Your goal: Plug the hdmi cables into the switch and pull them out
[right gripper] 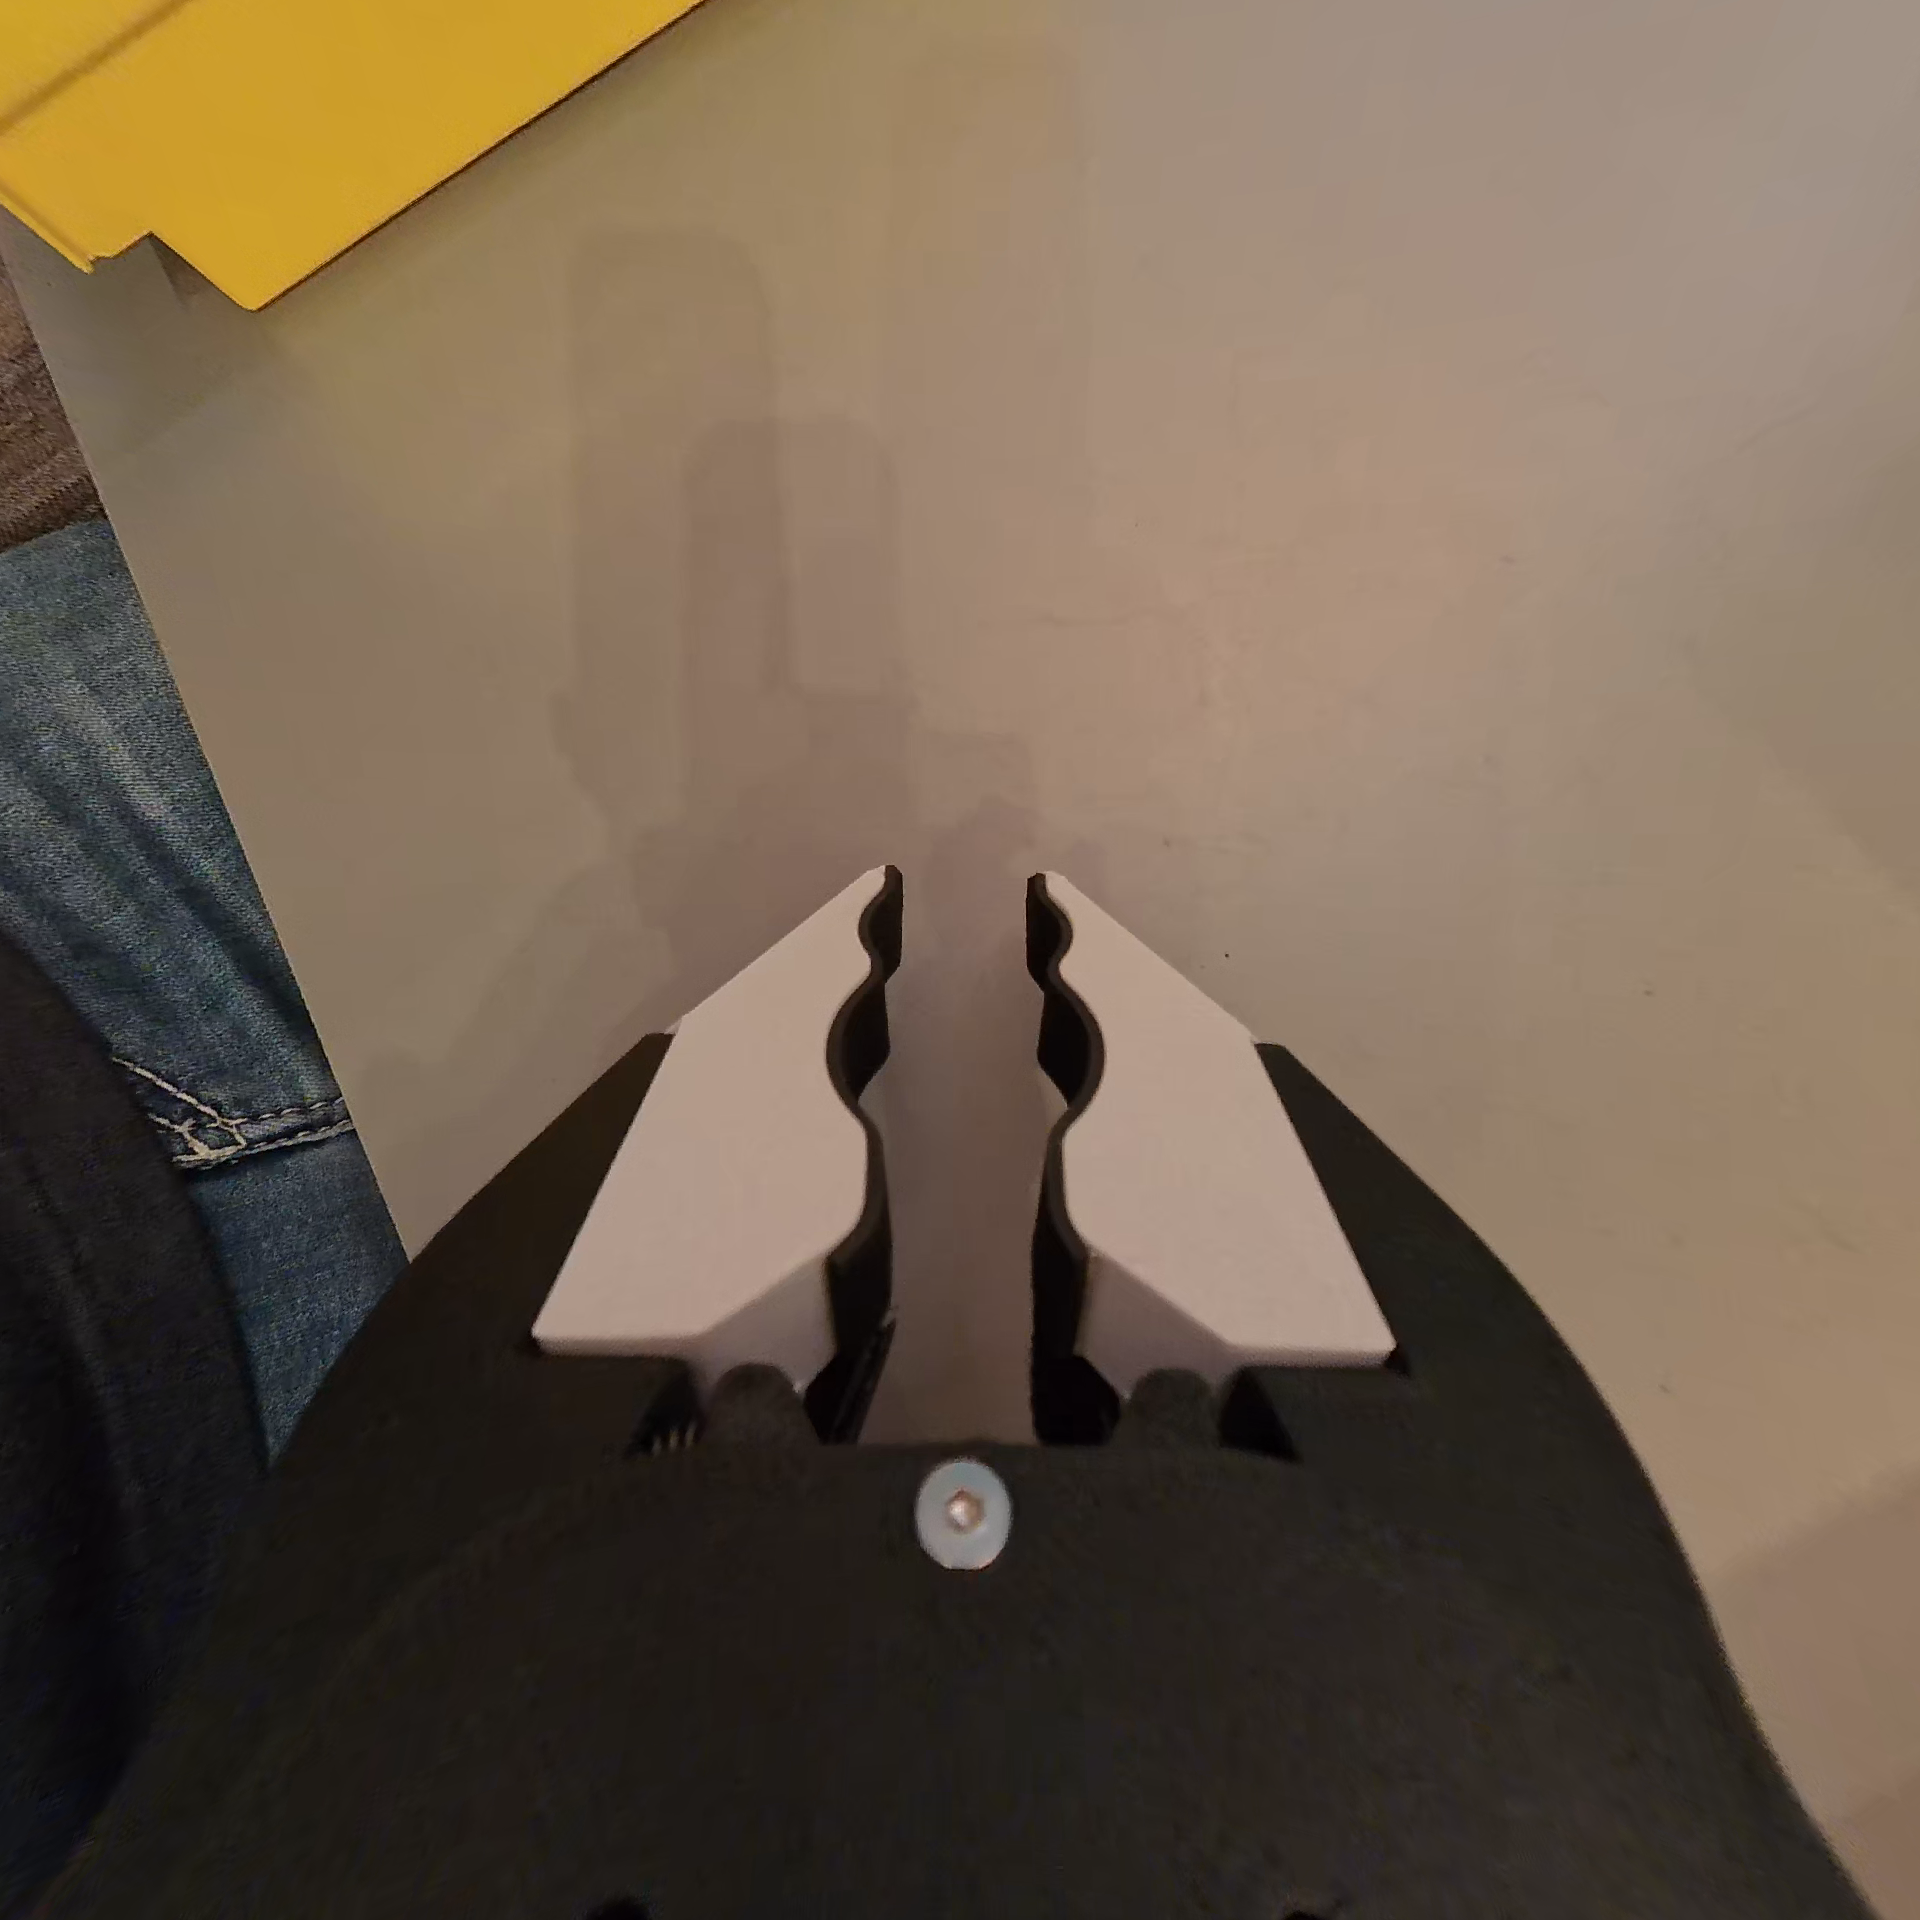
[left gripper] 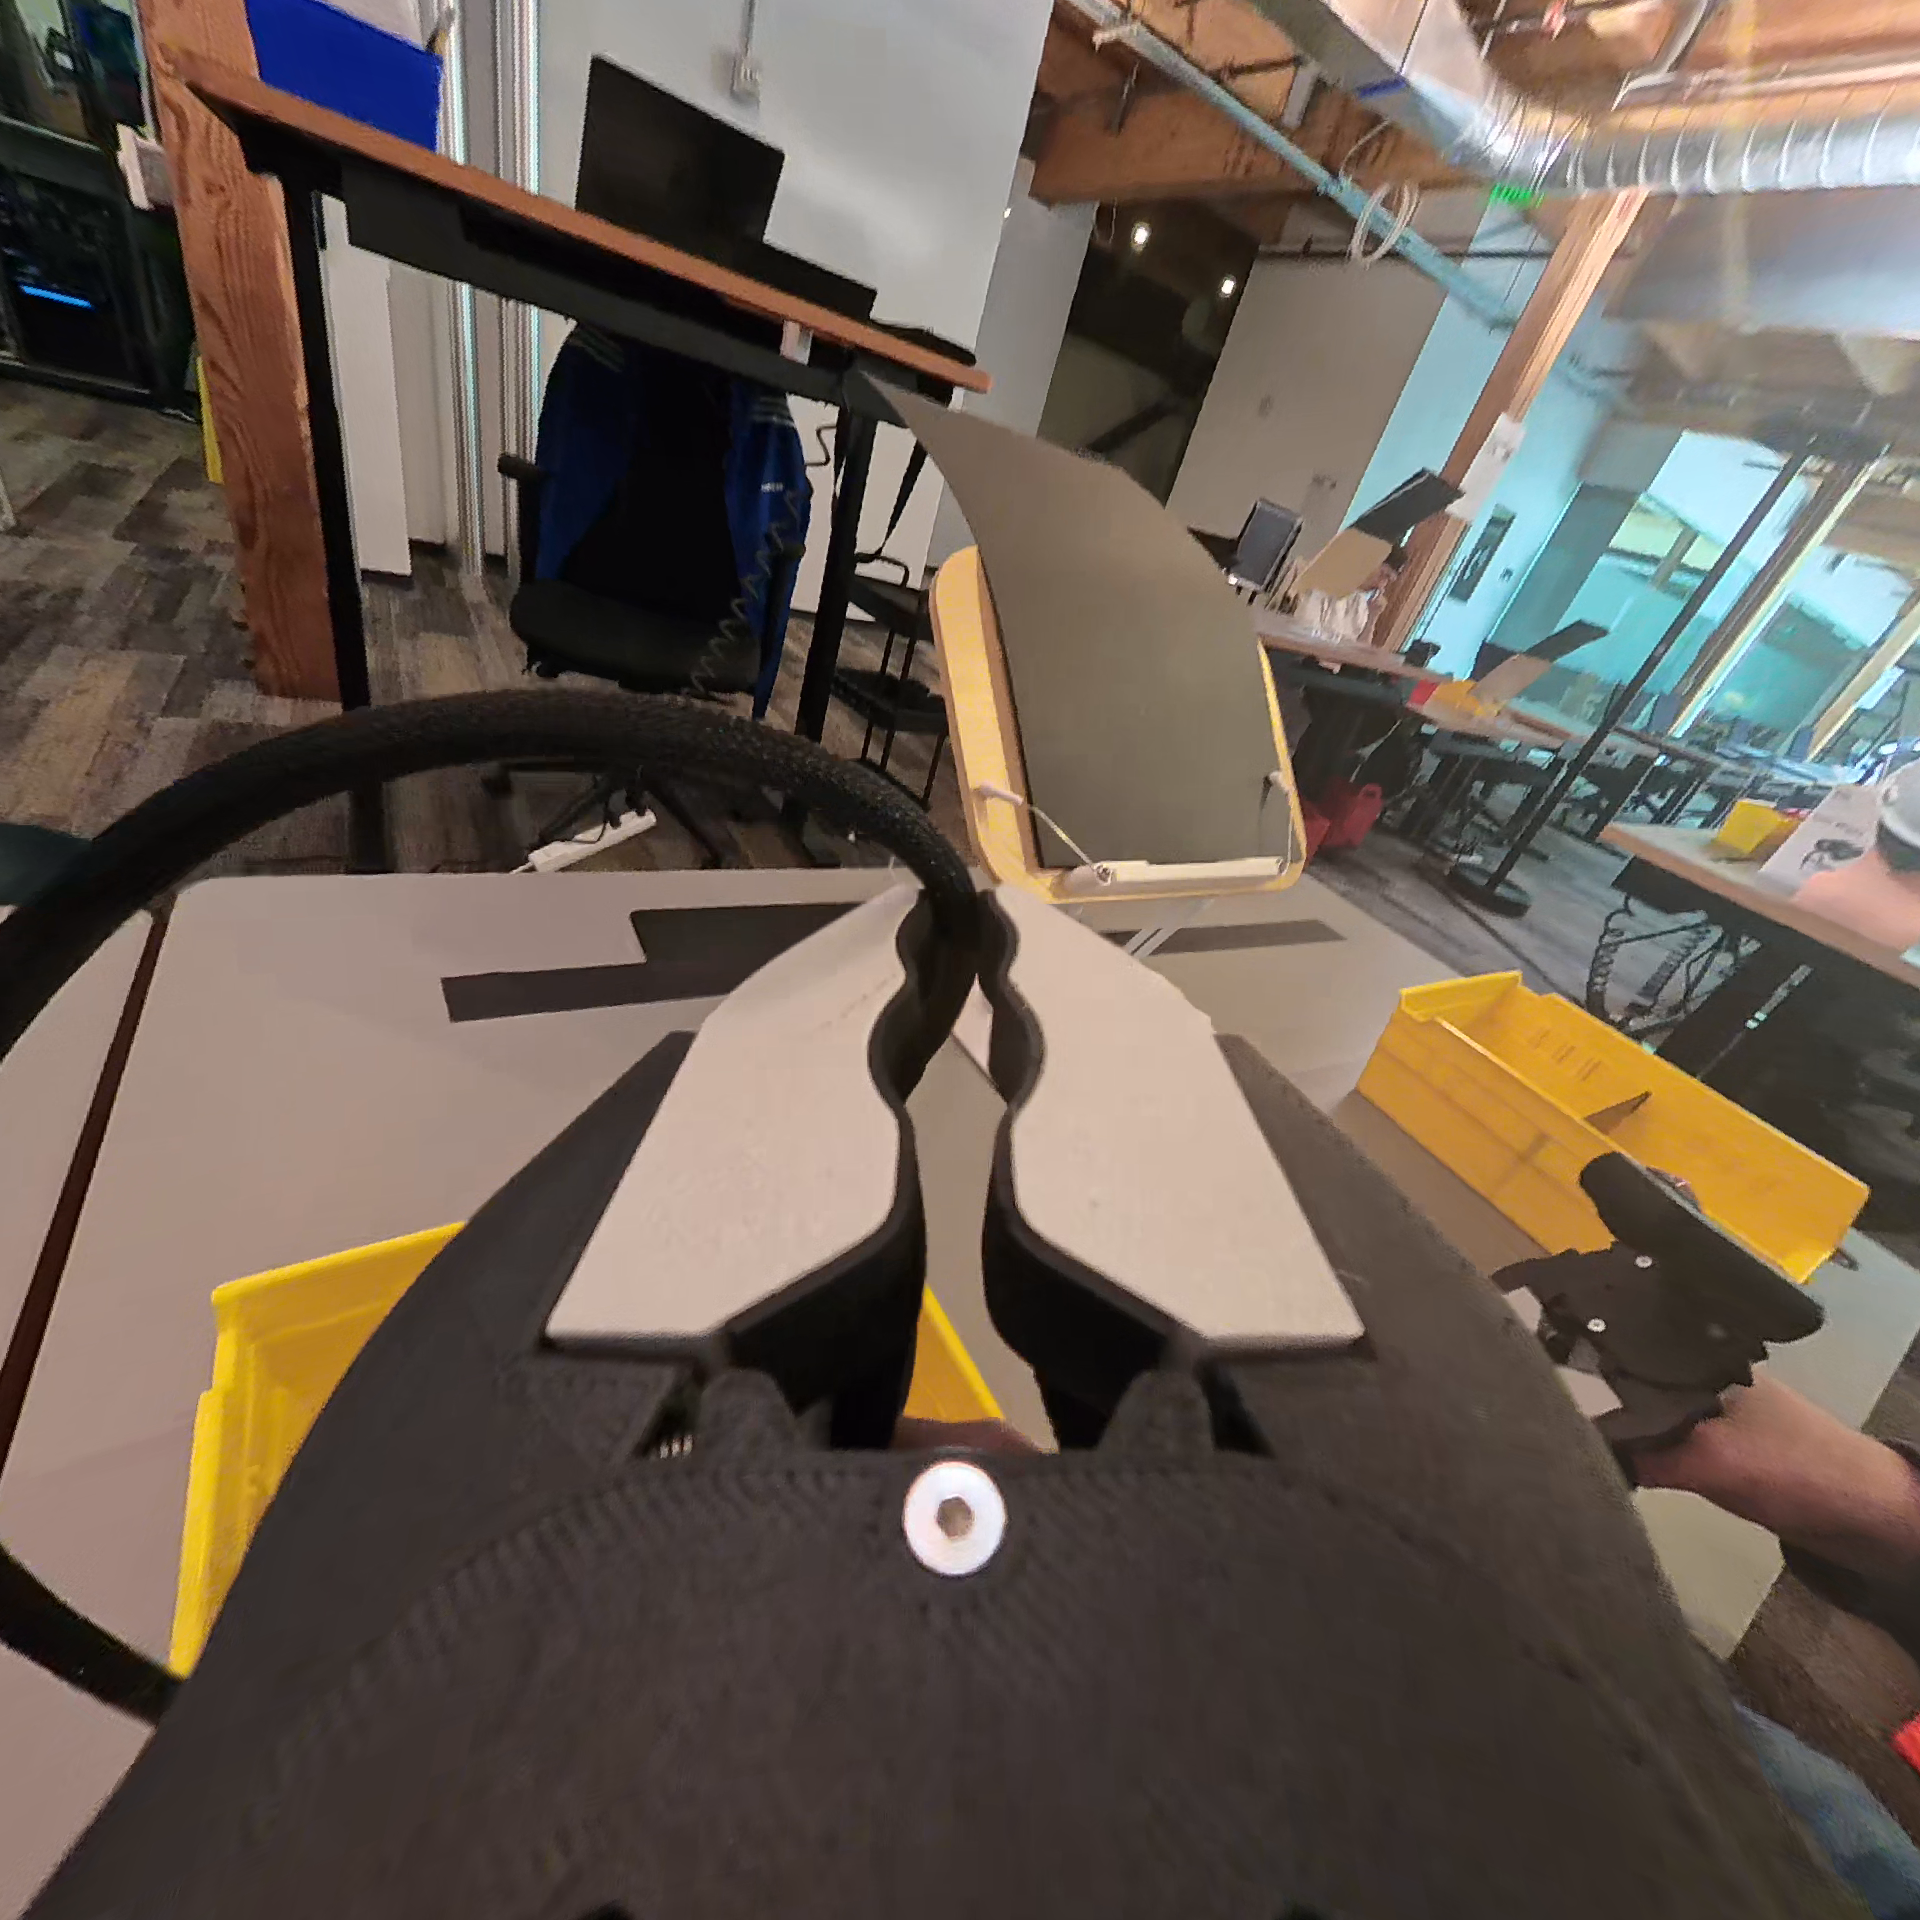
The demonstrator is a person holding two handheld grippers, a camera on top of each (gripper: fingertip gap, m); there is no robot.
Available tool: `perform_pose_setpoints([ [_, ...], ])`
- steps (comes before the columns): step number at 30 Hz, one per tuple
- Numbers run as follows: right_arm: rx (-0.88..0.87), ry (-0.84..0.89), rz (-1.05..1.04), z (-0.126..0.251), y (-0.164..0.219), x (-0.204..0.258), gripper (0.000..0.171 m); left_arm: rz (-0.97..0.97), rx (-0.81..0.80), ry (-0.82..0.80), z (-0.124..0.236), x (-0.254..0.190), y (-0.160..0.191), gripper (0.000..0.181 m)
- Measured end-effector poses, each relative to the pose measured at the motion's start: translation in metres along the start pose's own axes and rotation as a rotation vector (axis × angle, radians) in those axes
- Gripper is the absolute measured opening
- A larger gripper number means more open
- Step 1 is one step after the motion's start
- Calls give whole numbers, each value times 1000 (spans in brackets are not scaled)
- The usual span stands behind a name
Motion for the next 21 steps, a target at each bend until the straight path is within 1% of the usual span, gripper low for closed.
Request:
perform_pose_setpoints([
  [5, 1, -2, 1, 0, 0, 0, 22, 8, -33, 57, 4, -11, -14, 6],
  [12, 0, -1, 3, 0, 0, 1, 22, -61, -13, 177, 5, -48, -28, 7],
  [17, -1, 0, 5, 0, -1, 1, 22, -136, 35, 298, 2, -84, -28, 7],
  [21, -5, 2, 5, 1, -1, 0, 22, -192, 90, 401, -3, -115, -18, 7],
])
Point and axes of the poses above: each gripper's, where its closed fingertips meet, z back along the fingers, y out of its underside, x = y × z across the jaws, the point moved 7 cm from there along z, back along the fingers, and after that the axes turned 9 degrees about -x, right-handed, at the moved point
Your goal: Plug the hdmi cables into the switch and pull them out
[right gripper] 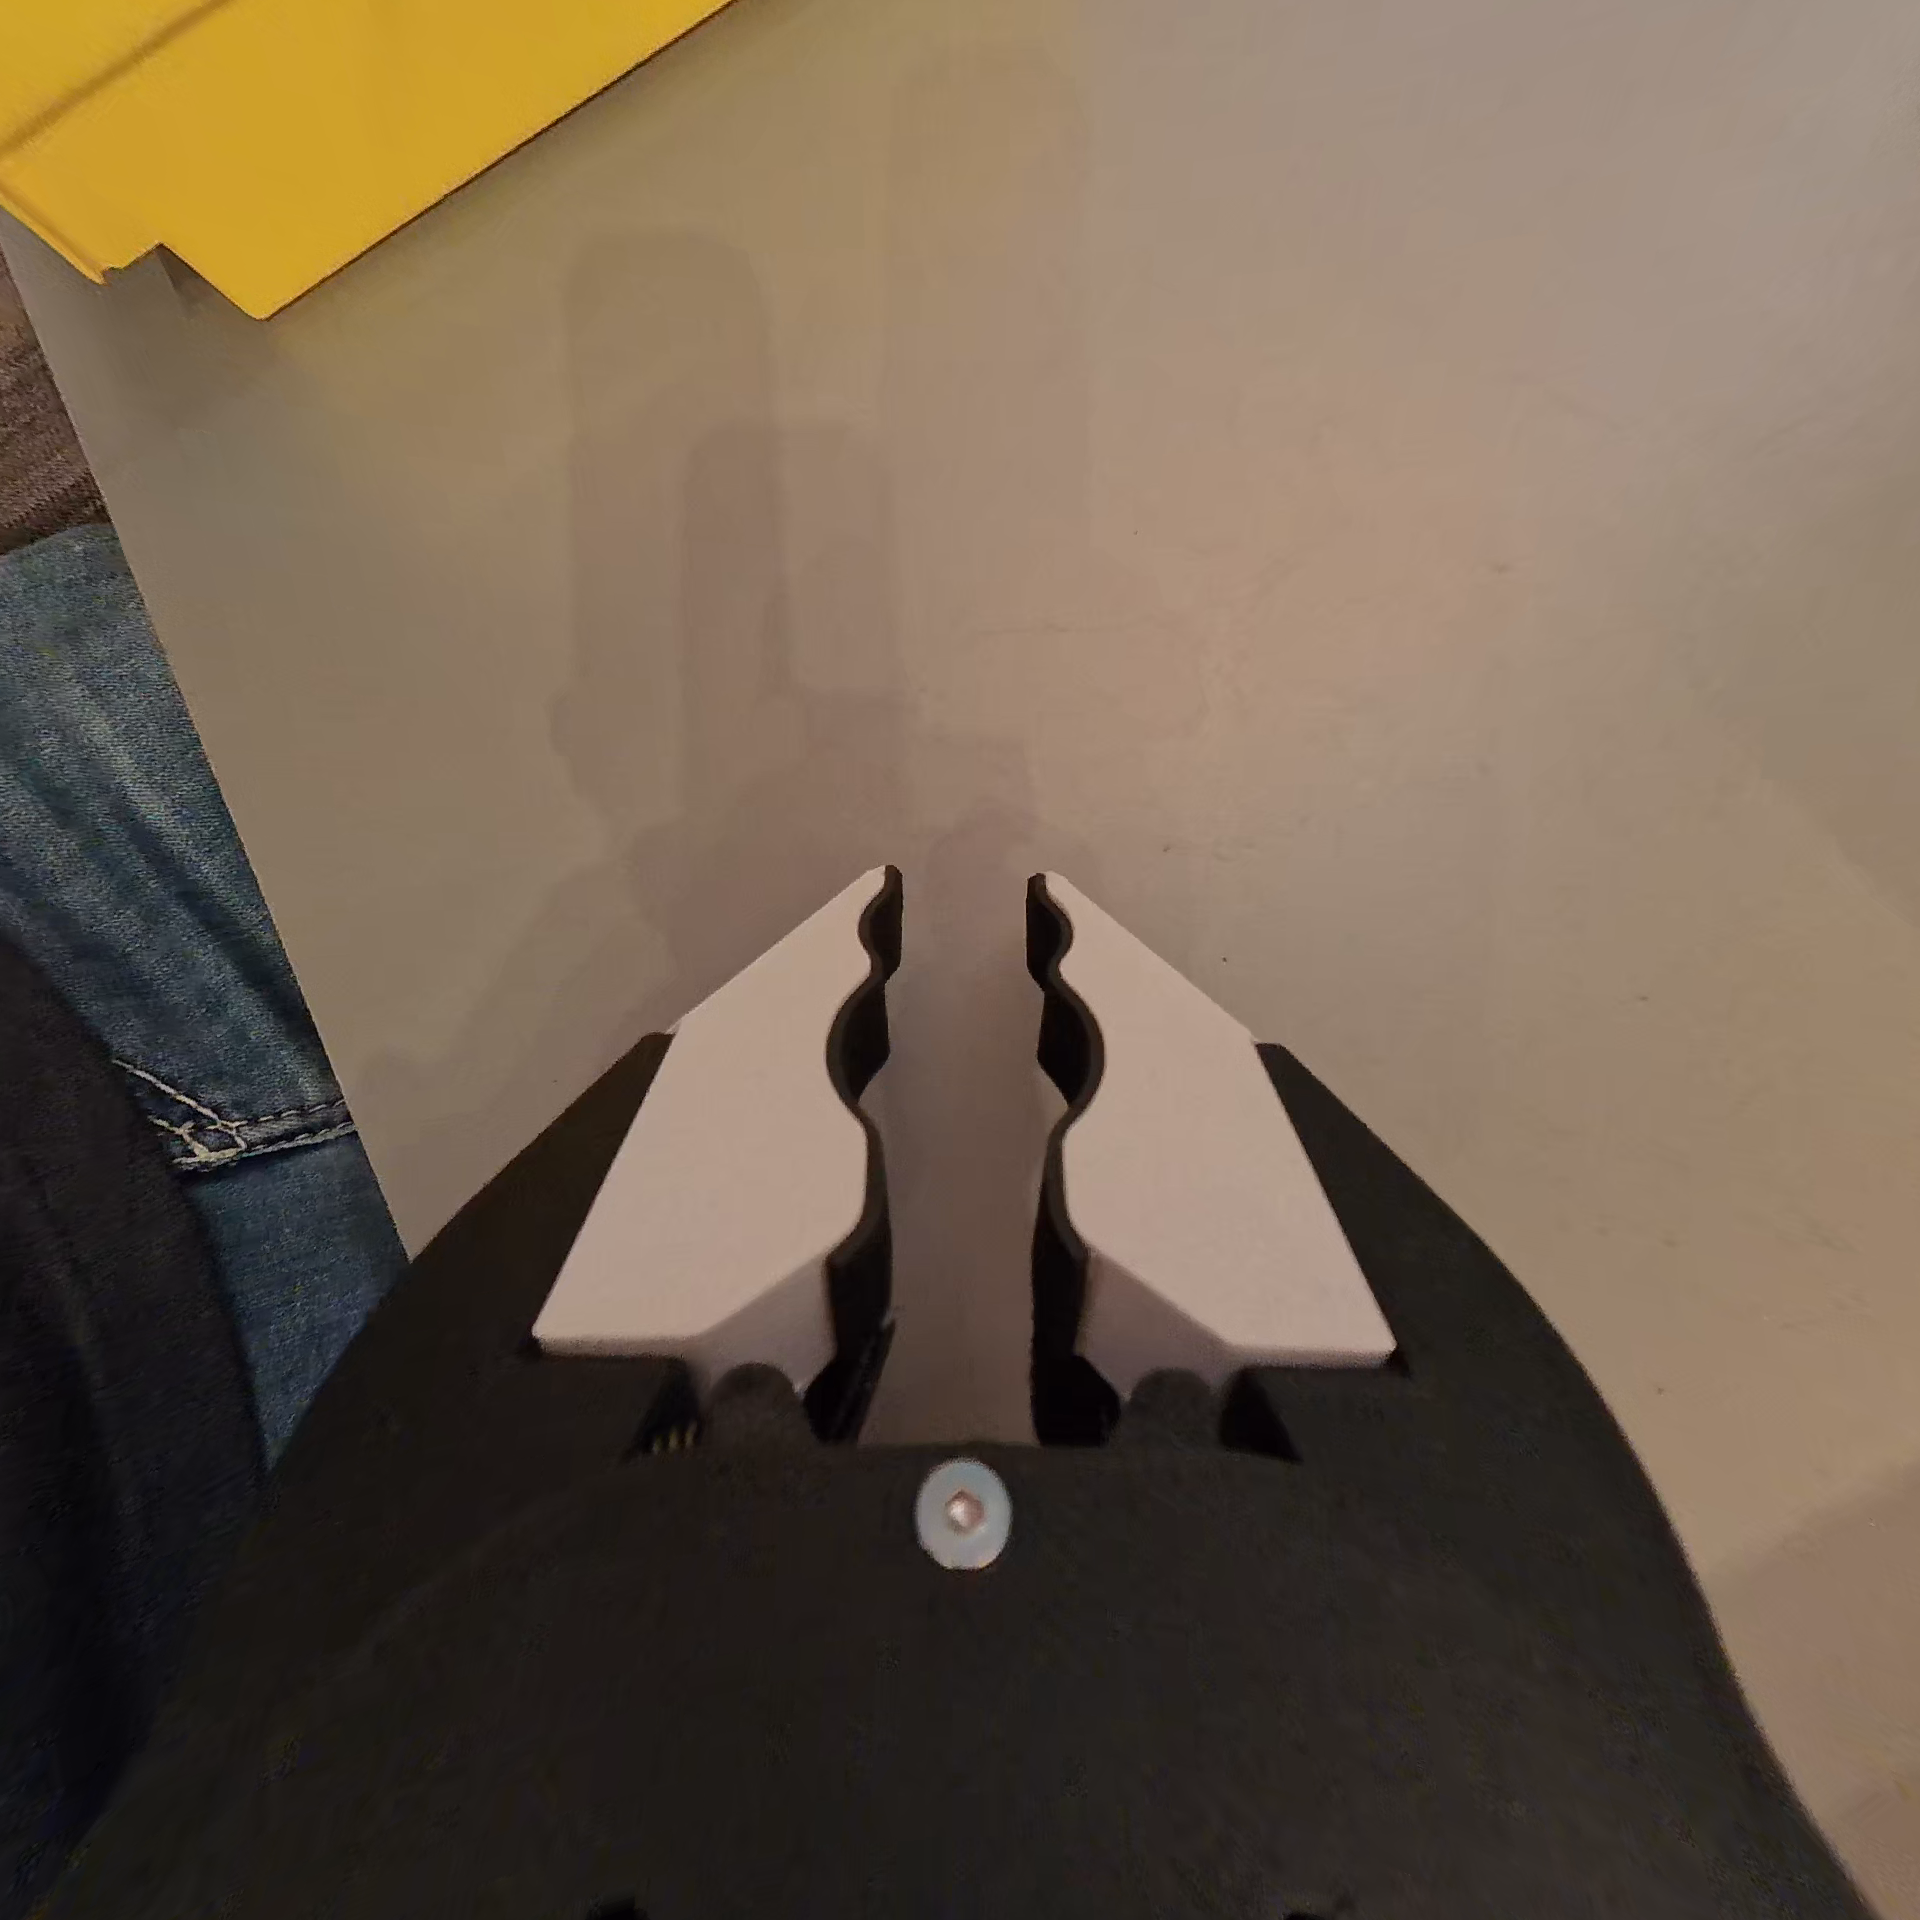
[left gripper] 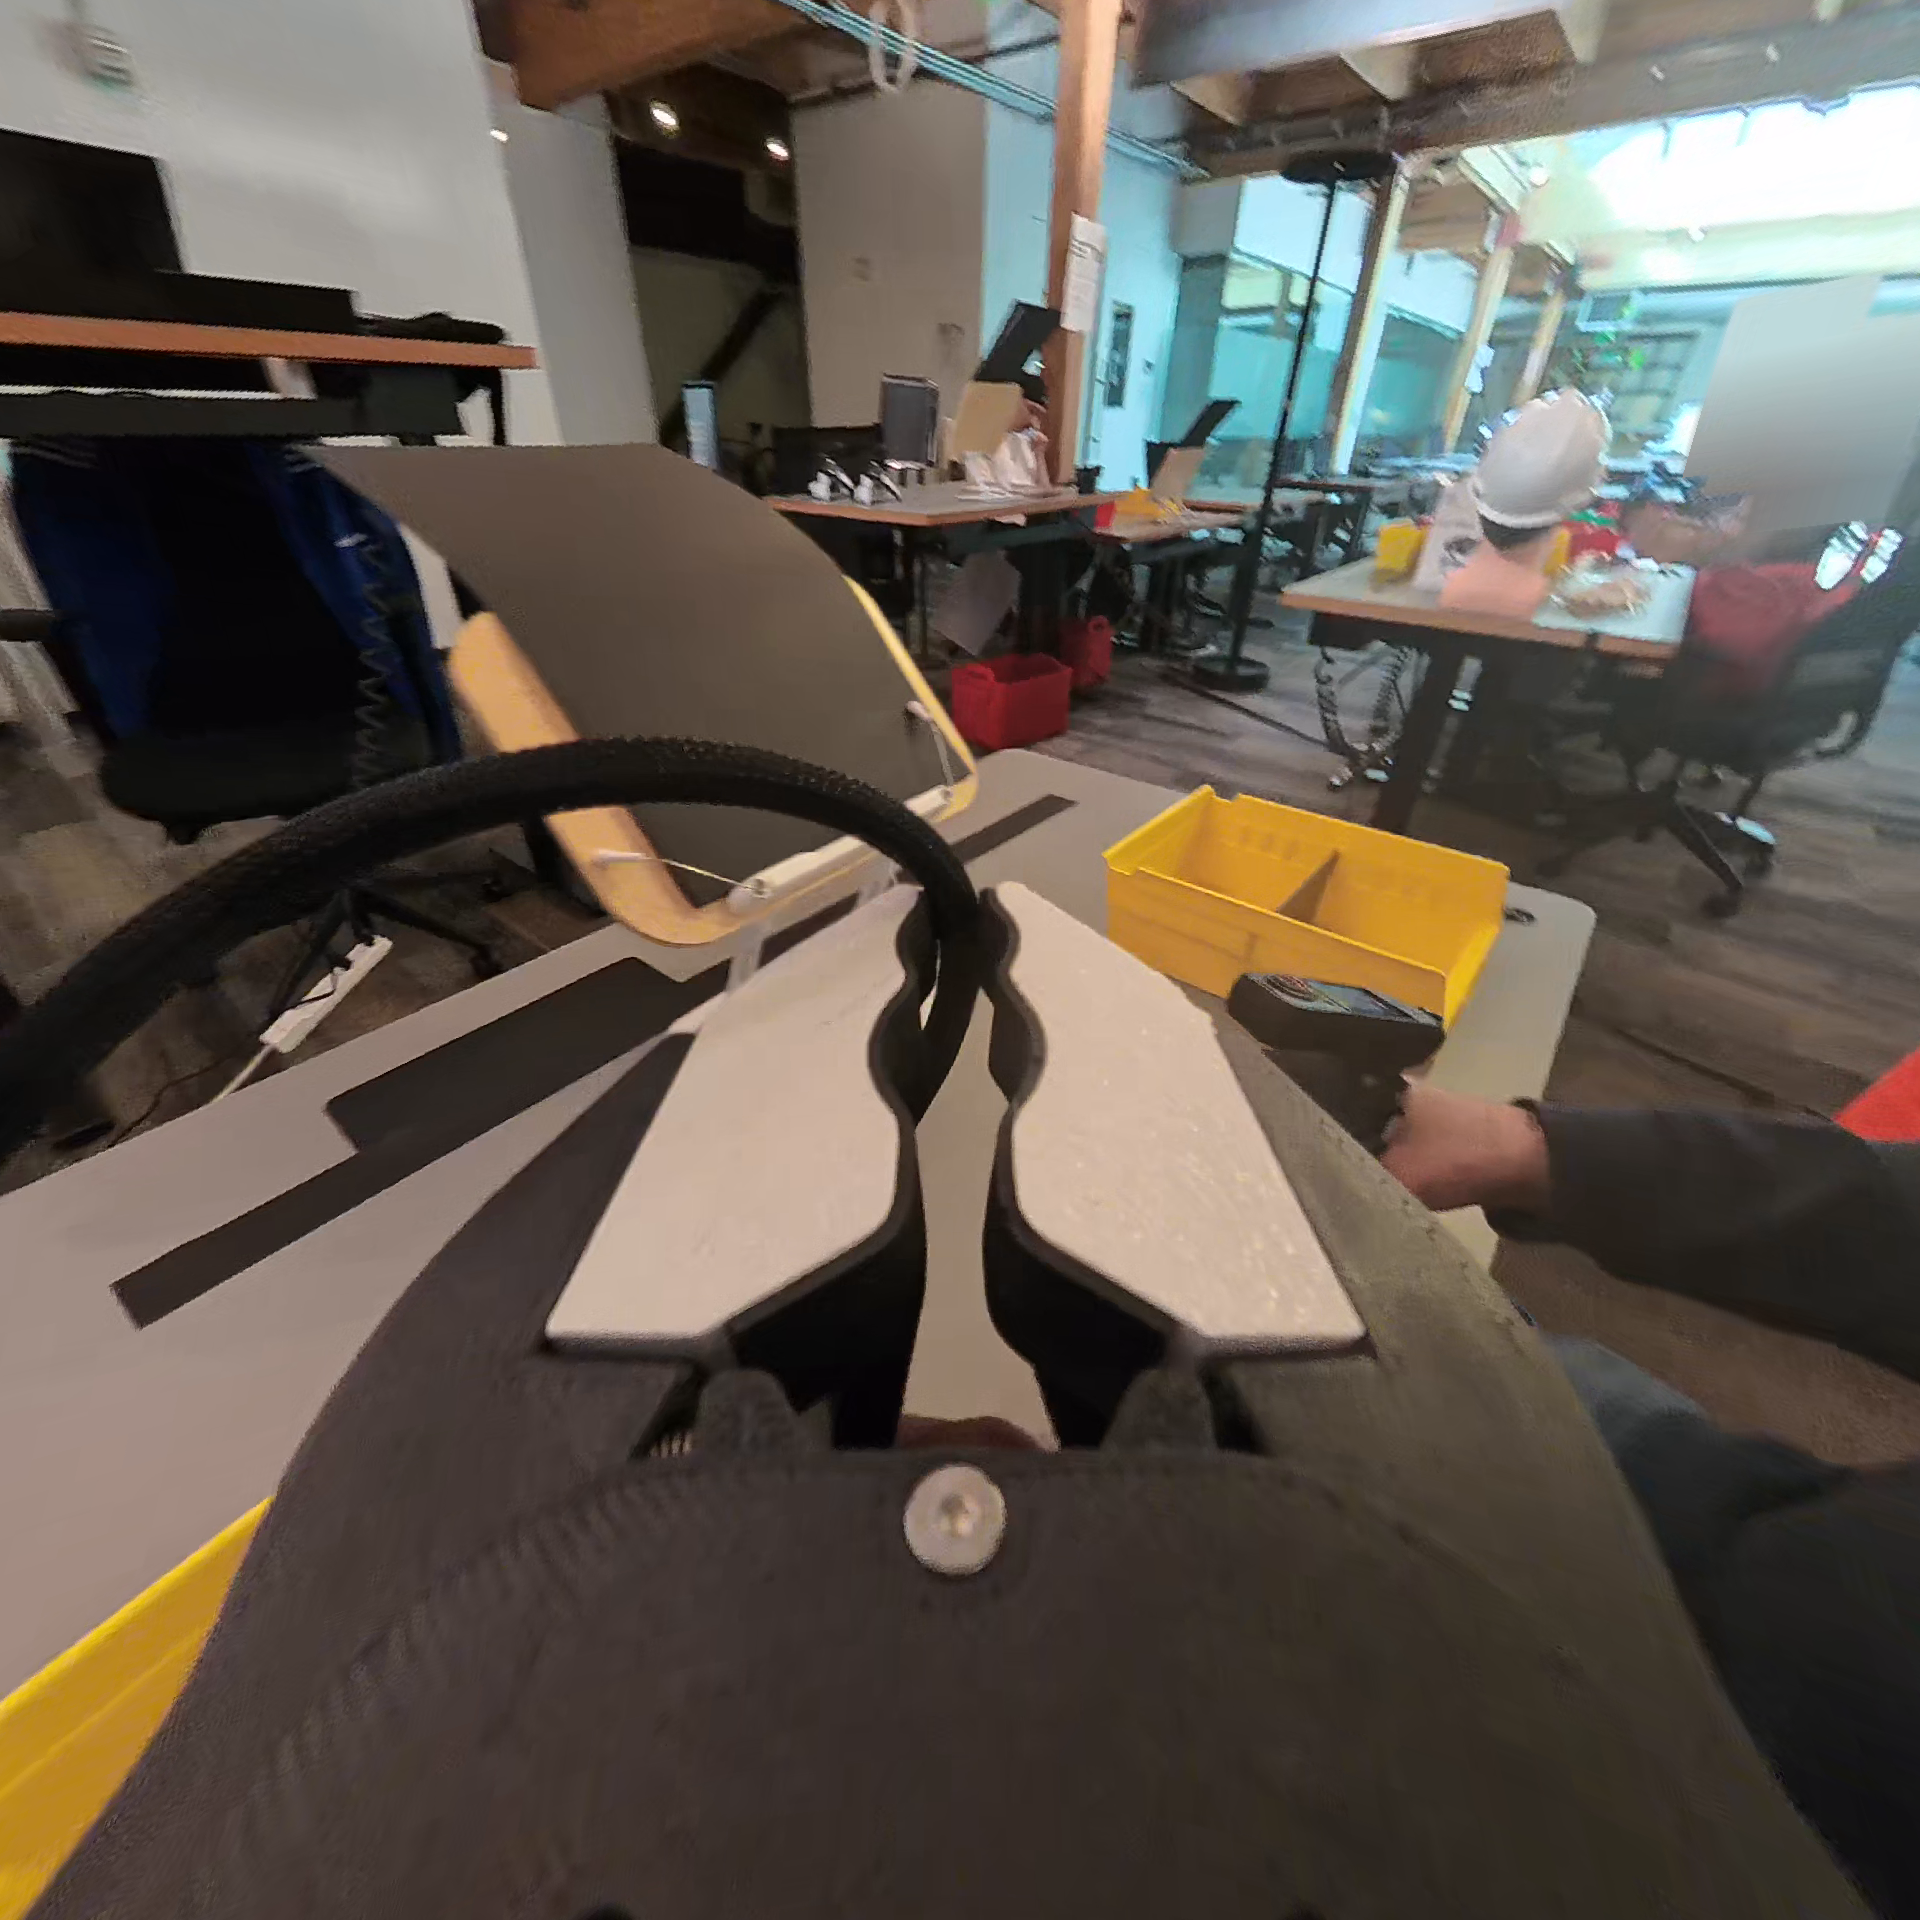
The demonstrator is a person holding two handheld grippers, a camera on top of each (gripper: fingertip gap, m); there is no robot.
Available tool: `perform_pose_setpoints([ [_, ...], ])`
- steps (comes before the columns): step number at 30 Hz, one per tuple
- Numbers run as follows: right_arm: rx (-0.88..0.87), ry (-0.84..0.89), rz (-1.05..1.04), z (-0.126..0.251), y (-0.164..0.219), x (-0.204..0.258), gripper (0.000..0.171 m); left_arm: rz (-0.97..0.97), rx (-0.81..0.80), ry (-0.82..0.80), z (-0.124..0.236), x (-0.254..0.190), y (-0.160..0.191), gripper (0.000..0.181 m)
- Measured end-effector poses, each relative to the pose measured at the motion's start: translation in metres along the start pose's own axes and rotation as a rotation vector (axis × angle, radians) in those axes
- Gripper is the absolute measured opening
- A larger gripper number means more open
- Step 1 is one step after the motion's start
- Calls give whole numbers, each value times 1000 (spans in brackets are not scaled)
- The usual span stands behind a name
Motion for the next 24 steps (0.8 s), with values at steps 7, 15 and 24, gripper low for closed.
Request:
perform_pose_setpoints([
  [7, -17, 2, -10, 3, -1, -1, 22, -48, 151, 216, -44, -56, 35, 7],
  [15, -45, 12, -45, 8, -2, -7, 22, -20, 386, 428, -88, -114, 118, 7],
  [24, -65, 33, -77, 14, -1, -15, 23, -343, 565, 310, -108, -130, 203, 7],
])
Point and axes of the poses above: each gripper's, where its closed fingertips meet, z back along the fingers, y out of its underside, x = y × z across the jaws, the point moved 7 cm from there along z, back along the fingers, and after that the axes turned 9 degrees about -x, right-handed, at the moved point
